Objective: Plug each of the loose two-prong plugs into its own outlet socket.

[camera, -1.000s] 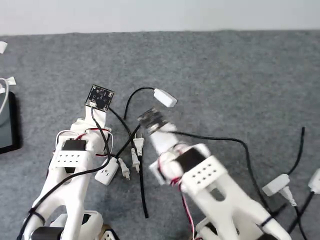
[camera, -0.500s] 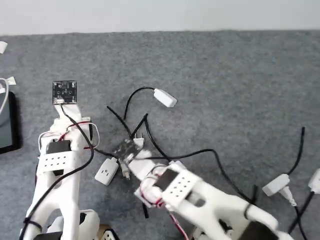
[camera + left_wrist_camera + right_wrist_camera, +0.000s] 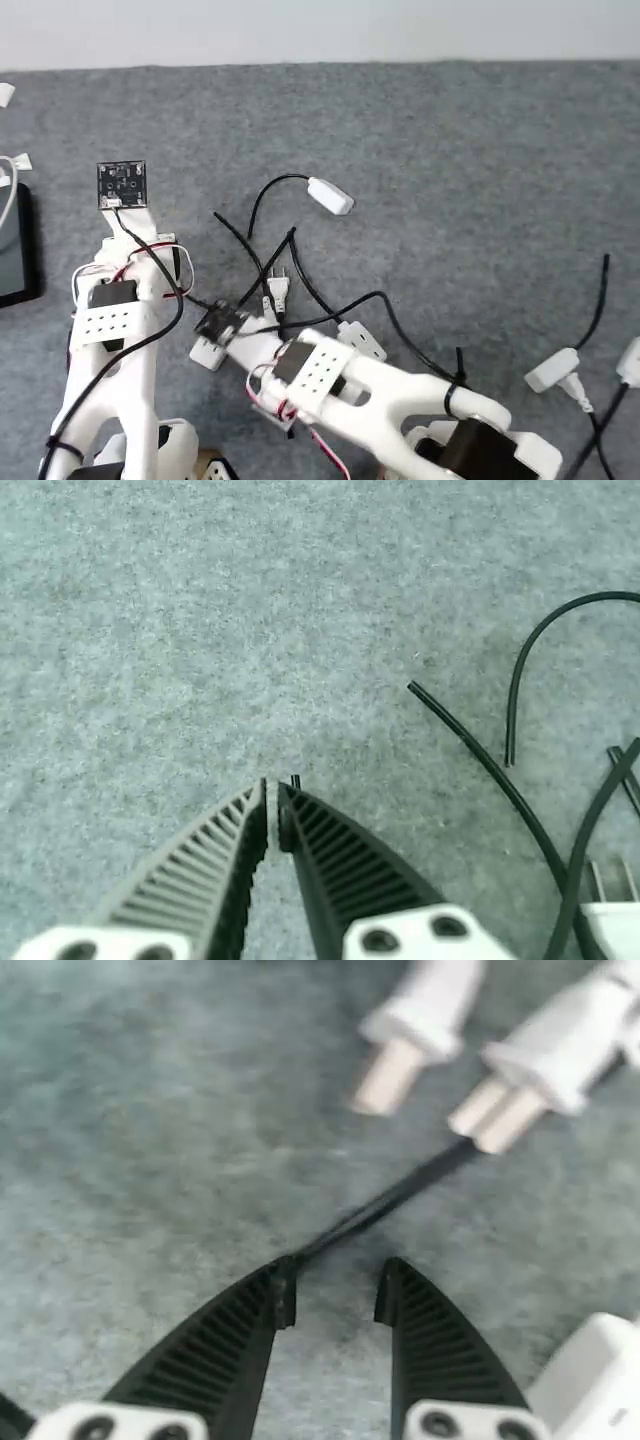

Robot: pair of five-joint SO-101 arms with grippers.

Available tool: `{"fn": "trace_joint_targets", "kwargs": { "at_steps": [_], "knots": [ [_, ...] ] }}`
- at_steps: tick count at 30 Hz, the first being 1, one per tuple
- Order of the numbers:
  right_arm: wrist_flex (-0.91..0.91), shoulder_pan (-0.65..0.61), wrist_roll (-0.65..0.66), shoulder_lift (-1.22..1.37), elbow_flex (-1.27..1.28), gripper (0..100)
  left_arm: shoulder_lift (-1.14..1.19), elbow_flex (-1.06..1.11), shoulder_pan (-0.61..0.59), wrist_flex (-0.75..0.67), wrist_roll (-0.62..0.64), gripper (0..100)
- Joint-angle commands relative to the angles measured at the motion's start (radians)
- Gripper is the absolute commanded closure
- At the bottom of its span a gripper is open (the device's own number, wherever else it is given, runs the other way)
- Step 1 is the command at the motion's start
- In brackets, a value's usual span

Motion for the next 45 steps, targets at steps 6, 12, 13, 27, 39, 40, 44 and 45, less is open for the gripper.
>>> {"fn": "trace_joint_targets", "kwargs": {
  "at_steps": [6, 12, 13, 27, 39, 40, 44, 45],
  "knots": [
    [-0.012, -0.041, -0.012, -0.001, -0.06, 85.1, -0.031, -0.056, -0.005, -0.015, 0.011, 98],
    [-0.079, -0.039, -0.011, 0.007, -0.068, 91.9, -0.031, -0.054, -0.005, -0.015, 0.011, 98],
    [-0.079, -0.033, -0.011, 0.01, -0.075, 91.6, -0.031, -0.054, -0.005, -0.015, 0.011, 98],
    [0.07, 0.03, -0.066, 0.226, -0.27, 84.6, -0.031, -0.054, -0.005, -0.015, 0.011, 98],
    [0.074, 0.061, -0.14, 0.297, -0.397, 84.7, -0.031, -0.054, -0.005, -0.015, 0.009, 98],
    [0.077, 0.076, -0.15, 0.315, -0.413, 84.7, -0.031, -0.054, -0.005, -0.015, 0.009, 98],
    [0.128, 0.11, -0.199, 0.392, -0.491, 84.7, -0.031, -0.054, -0.005, -0.015, 0.009, 98],
    [0.14, 0.11, -0.199, 0.412, -0.506, 84.8, -0.031, -0.054, -0.005, -0.015, 0.009, 98]
  ]
}}
